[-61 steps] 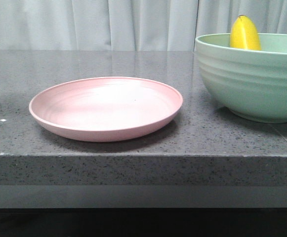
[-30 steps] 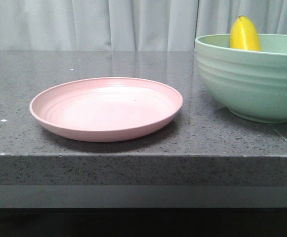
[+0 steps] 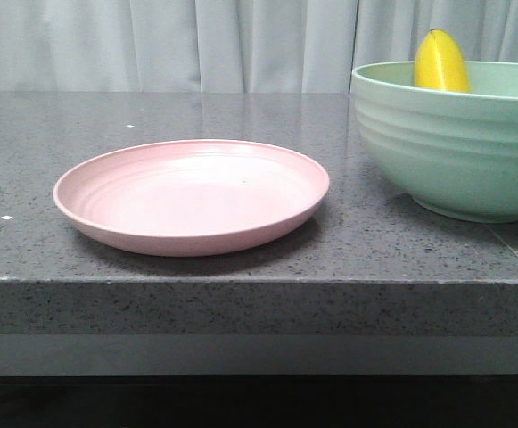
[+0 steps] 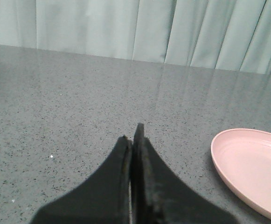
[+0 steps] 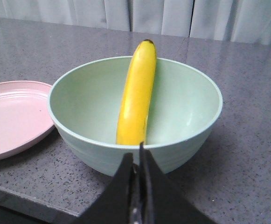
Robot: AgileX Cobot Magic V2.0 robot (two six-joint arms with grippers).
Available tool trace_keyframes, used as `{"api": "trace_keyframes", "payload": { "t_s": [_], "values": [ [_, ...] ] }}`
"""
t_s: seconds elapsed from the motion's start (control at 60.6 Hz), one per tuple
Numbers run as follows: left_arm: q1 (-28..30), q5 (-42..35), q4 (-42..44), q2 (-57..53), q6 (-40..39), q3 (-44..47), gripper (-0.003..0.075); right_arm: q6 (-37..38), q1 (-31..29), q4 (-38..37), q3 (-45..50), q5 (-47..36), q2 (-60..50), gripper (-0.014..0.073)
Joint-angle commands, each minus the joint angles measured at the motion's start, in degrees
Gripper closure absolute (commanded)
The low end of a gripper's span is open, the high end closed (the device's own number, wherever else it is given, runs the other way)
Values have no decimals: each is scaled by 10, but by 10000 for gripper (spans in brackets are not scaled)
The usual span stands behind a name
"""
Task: Transfer banana from pink plate to green bowl
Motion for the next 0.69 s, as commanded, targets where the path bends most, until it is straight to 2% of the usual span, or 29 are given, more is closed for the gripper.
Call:
{"api": "trace_keyframes", "payload": {
  "t_s": [0.0, 0.495, 0.676],
  "values": [
    [0, -53, -3, 5, -2, -13, 741, -6, 0, 6, -15, -52, 4, 653],
    [0, -55, 1, 5, -1, -12, 741, -6, 0, 6, -15, -51, 4, 653],
    [4, -65, 15, -42, -1, 44, 741, -6, 0, 6, -15, -51, 4, 653]
  ]
}}
